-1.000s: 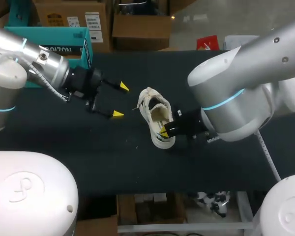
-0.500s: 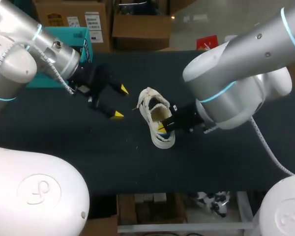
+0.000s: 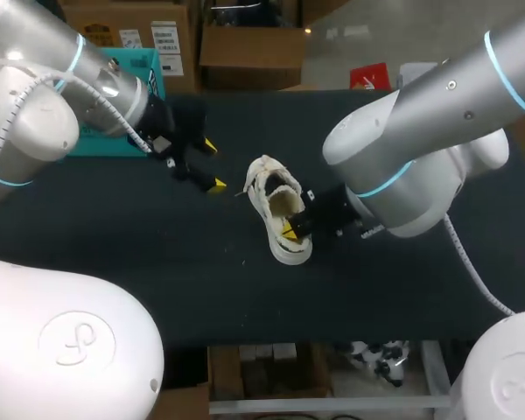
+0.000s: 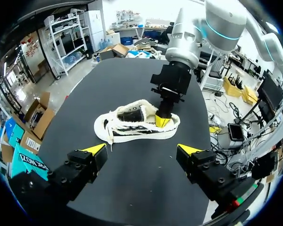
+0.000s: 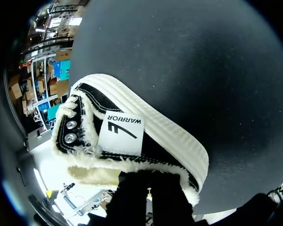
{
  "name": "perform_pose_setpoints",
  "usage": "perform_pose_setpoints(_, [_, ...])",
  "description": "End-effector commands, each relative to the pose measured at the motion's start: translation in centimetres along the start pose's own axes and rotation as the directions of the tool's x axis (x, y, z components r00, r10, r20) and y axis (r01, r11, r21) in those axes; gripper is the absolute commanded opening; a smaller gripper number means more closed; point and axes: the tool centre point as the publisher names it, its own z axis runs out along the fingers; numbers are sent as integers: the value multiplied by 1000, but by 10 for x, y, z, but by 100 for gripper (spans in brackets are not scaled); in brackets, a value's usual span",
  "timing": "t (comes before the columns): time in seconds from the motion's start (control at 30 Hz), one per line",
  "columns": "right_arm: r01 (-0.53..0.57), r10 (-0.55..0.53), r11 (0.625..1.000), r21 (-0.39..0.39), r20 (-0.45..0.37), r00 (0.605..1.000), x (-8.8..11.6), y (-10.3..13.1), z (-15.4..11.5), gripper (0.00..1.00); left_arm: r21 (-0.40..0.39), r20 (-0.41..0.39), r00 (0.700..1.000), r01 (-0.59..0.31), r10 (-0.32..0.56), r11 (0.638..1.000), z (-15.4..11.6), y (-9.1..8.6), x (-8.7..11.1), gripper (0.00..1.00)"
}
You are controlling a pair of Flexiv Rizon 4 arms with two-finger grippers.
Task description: Open the shoe tongue, take the insole out of the shoe, put the insole back into the shoe, and pack the shoe into the shoebox
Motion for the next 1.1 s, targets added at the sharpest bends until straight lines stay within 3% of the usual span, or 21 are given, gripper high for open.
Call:
perform_pose_setpoints(0.03, [3, -3, 1000, -2, -8, 1000, -3, -1, 3, 0, -45, 28, 997, 67, -65, 997, 2, -2, -2, 100])
perform_pose_setpoints(0.1, [4, -4, 1000, -3, -7, 1000, -3, -1, 4, 0, -85, 31, 987, 157, -155, 984, 7, -2, -13, 100])
perform_pose_setpoints(0.17, [5, -5, 1000, -4, -7, 1000, -3, -1, 4, 0, -110, 36, 951, 309, -307, 945, 10, -4, -27, 100])
perform_pose_setpoints(0.43, [14, -14, 1000, -11, 9, 1000, -1, -3, 7, 0, -110, 36, 951, 309, -307, 945, 10, -4, -27, 100])
perform_pose_setpoints(0.5, [16, -16, 1000, -13, 13, 1000, -1, -3, 7, 0, -172, 124, 910, 412, -395, 895, 14, -7, -28, 100])
perform_pose_setpoints(0.53, [16, -15, 1000, -13, 15, 1000, -1, -3, 7, 0, -217, 276, 866, 478, -416, 851, 16, -8, -26, 100])
perform_pose_setpoints(0.6, [17, -17, 1000, -15, 18, 1000, -1, -4, 8, 0, -231, 307, 867, 468, -393, 853, 11, -12, -18, 100])
perform_pose_setpoints(0.87, [33, -33, 999, -33, 17, 999, -5, -7, 6, 0, -231, 307, 867, 468, -393, 853, 11, -12, -18, 100])
perform_pose_setpoints(0.9, [35, -35, 999, -34, 16, 999, -6, -8, 6, 0, -249, 332, 850, 498, -410, 831, 13, -11, -20, 100])
perform_pose_setpoints(0.93, [43, -42, 998, -38, 22, 999, -6, -8, 7, 0, -260, 395, 806, 558, -440, 788, 16, -9, -22, 100])
perform_pose_setpoints(0.97, [44, -43, 998, -42, 25, 999, -6, -8, 7, 0, -251, 477, 716, 666, -509, 702, 19, -7, -27, 100])
perform_pose_setpoints(1.03, [51, -49, 998, -48, 32, 998, -7, -9, 7, 0, -239, 513, 655, 730, -555, 641, 18, -4, -30, 100])
perform_pose_setpoints(1.07, [51, -50, 997, -54, 35, 998, -7, -9, 7, 0, -201, 578, 600, 761, -553, 616, 17, -2, -32, 100])
perform_pose_setpoints(1.1, [55, -53, 997, -55, 35, 998, -7, -9, 7, 0, -201, 578, 600, 761, -553, 616, 17, -2, -32, 100])
